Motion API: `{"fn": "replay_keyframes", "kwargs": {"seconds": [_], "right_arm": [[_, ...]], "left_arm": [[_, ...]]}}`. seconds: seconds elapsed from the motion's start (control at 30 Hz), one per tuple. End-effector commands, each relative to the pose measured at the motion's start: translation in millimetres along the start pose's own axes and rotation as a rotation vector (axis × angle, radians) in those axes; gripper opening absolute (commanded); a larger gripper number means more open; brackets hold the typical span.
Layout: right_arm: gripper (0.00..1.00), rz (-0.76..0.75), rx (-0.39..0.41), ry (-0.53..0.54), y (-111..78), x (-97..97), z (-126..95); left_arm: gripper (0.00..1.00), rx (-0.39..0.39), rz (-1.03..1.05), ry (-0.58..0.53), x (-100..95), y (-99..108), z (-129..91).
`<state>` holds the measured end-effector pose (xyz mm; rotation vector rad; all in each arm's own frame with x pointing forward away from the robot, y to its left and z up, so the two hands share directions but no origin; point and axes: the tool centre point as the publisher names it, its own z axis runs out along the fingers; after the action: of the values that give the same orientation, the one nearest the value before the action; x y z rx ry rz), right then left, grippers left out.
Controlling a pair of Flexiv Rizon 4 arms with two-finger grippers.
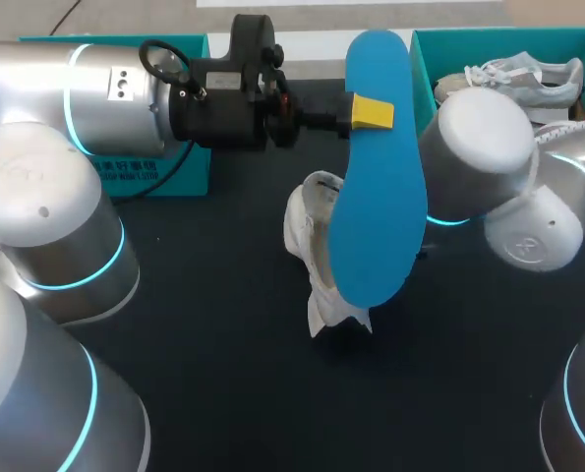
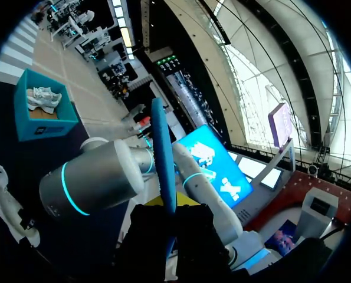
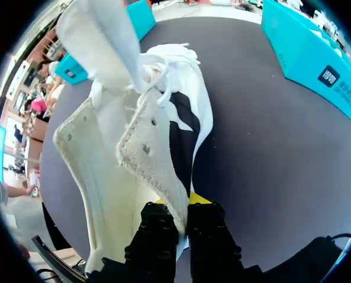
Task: Take the shoe out of the shoebox, open the shoe tongue, remove and reinsert the insole, then place the shoe into the shoebox
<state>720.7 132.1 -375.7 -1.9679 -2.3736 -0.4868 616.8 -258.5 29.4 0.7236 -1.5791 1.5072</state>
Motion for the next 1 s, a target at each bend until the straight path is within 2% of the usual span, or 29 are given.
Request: {"fn": "replay_keyframes", "kwargs": {"seconds": [0.03,0.23,0.83,0.87,0.9,0.93,0.97,1.0], "right_arm": [[0.0,0.014,-0.005,0.0,-1.4,7.7,9.4],[0.0,0.05,-0.002,-0.004,-6.3,12.0,18.7],[0.0,0.121,0.011,0.006,-11.4,-0.9,37.3],[0.1,0.12,0.009,0.01,-11.2,-0.8,35.6],[0.42,0.124,0.008,0.011,-11.2,-0.2,32.4],[0.65,0.129,-0.001,0.025,-11.1,1.0,29.7],[1.0,0.133,-0.006,0.033,-11.1,1.4,26.9],[1.0,0.145,-0.001,0.048,-11.2,2.8,22.3]], "left_arm": [[0.0,0.001,0.0,-0.002,-0.4,1.0,1.2],[0.0,0.001,0.0,-0.002,-0.4,1.0,1.2],[0.0,0.001,0.0,-0.002,-0.4,1.0,1.2],[0.0,0.001,0.0,-0.002,-0.4,1.0,1.2],[0.0,0.001,0.0,-0.002,-0.4,1.0,1.2],[0.0,0.001,0.0,-0.002,-0.4,1.0,1.2],[0.0,0.001,0.0,-0.002,-0.4,1.0,1.2],[0.0,0.001,0.0,-0.002,-0.4,1.0,1.2]]}}
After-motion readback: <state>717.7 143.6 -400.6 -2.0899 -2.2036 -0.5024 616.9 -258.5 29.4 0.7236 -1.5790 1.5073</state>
